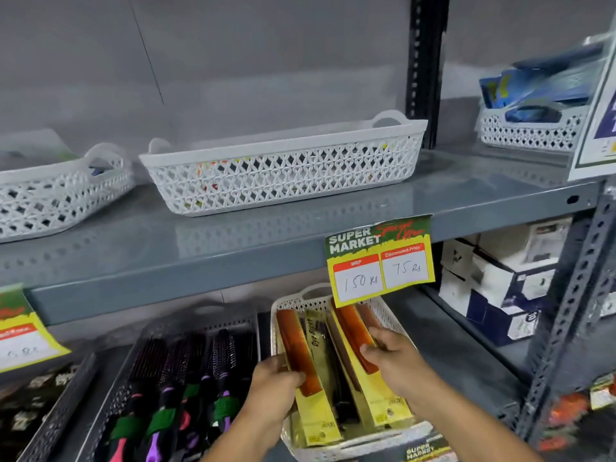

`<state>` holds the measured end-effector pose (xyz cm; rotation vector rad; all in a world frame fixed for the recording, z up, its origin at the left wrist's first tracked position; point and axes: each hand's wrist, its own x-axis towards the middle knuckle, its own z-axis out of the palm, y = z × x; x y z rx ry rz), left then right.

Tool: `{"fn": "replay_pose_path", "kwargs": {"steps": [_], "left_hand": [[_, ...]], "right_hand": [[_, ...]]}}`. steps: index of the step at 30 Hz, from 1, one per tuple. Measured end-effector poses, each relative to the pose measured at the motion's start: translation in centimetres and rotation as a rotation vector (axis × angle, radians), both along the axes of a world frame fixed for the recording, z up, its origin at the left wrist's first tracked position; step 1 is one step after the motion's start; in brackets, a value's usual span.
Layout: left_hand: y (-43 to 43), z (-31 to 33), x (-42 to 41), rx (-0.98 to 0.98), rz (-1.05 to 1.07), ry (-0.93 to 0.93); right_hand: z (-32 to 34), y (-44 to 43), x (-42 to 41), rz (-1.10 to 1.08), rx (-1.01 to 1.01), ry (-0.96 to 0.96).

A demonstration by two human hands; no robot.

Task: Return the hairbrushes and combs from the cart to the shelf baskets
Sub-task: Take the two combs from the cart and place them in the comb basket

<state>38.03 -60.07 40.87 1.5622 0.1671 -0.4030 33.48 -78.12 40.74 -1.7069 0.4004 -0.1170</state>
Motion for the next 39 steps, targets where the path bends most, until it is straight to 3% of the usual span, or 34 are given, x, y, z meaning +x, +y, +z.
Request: {"fn": "replay_pose_path", "kwargs": {"steps": [9,15,17,22,29,35,39], "left_hand": [[-2.0,-2.9,2.9,0.190,0.007,-0.046],[-3.4,-5.1,4.0,0.311,0.021,-0.085],[-3.6,-6.0,4.4,0.343,0.027,-0.086],[-4.0,-7.4,5.5,0.503,0.038,-0.169],[-4.9,-6.2,5.0,0.869,-0.149,-0.272],[-4.8,-6.6,5.6,0.902,-0.212,-0.364],[-4.3,-6.5,6.0,0.809,-0.283,-0.357]], "right_hand": [[-3.0,-1.1,3.3,0.036,-0.233,0.056],[-5.4,-1.1,5.2,0.043,-0.601,0.130],[-6.2,-1.3,5.7,0.073,-0.619,0.189],[-7.0,-1.4,6.3,0.069,-0.834,0.193],[-6.2,0.1,6.2,0.075,-1.132,0.288],[-5.8,0.8,5.8,0.115,-1.303,0.342],[-5.4,1.0,5.5,0.137,-1.281,0.260]]}}
